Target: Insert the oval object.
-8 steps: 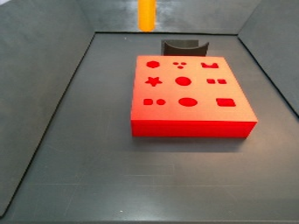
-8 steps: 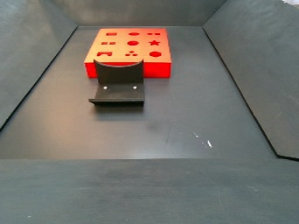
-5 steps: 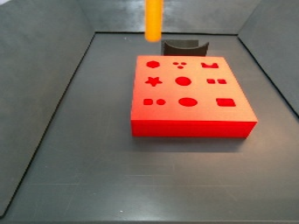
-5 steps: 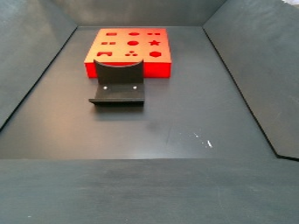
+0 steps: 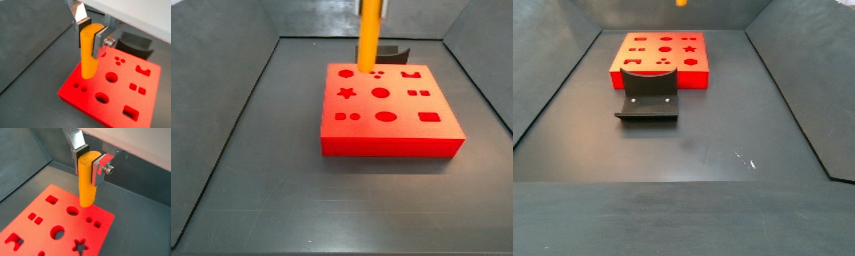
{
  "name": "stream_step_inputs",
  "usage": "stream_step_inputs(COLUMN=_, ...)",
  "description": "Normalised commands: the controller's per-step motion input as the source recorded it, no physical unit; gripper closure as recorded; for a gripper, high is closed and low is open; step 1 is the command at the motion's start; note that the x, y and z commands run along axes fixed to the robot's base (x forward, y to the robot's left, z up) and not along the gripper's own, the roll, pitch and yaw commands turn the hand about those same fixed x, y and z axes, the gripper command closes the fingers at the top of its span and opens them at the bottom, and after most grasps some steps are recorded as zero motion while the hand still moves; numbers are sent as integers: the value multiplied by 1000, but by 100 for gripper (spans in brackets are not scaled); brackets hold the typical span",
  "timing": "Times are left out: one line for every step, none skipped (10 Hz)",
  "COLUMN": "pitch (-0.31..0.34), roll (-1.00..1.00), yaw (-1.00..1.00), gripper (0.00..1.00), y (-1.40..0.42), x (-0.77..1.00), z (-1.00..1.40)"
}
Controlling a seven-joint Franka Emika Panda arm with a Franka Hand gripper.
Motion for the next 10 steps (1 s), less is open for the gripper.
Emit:
stream_step_inputs(pitch=0, roll=63, yaw=-706, gripper=100, y=0, x=434, z=-437)
stream_step_inputs(pitch=0, roll=74, yaw=-734, gripper=100, y=6, x=391, z=-471)
stream_step_inputs(pitch=0, roll=63, yaw=-729, gripper=100, y=0, x=406, z=-443)
stream_step_inputs(pitch=0, roll=47, yaw=-717, gripper=100, y=0, x=426, z=-409)
stream_step_inputs(pitch=0, roll=6, yaw=-694, gripper=100, y=0, x=454, z=-314)
stream_step_inputs(pitch=0, roll=0, yaw=-663, gripper=100, y=0, x=474, z=-143)
stream_step_inputs(pitch=0, roll=-41, yaw=-703, gripper=100, y=0, x=440, z=-63)
stream_step_inputs(pitch=0, roll=-30, yaw=-737, gripper=100, y=0, x=409, z=-103)
stream_step_inputs(pitch=0, roll=-14, yaw=-763, gripper=100, y=0, x=383, z=-143)
stream_step_inputs(pitch=0, roll=0, yaw=-766, gripper=100, y=0, x=377, z=-197)
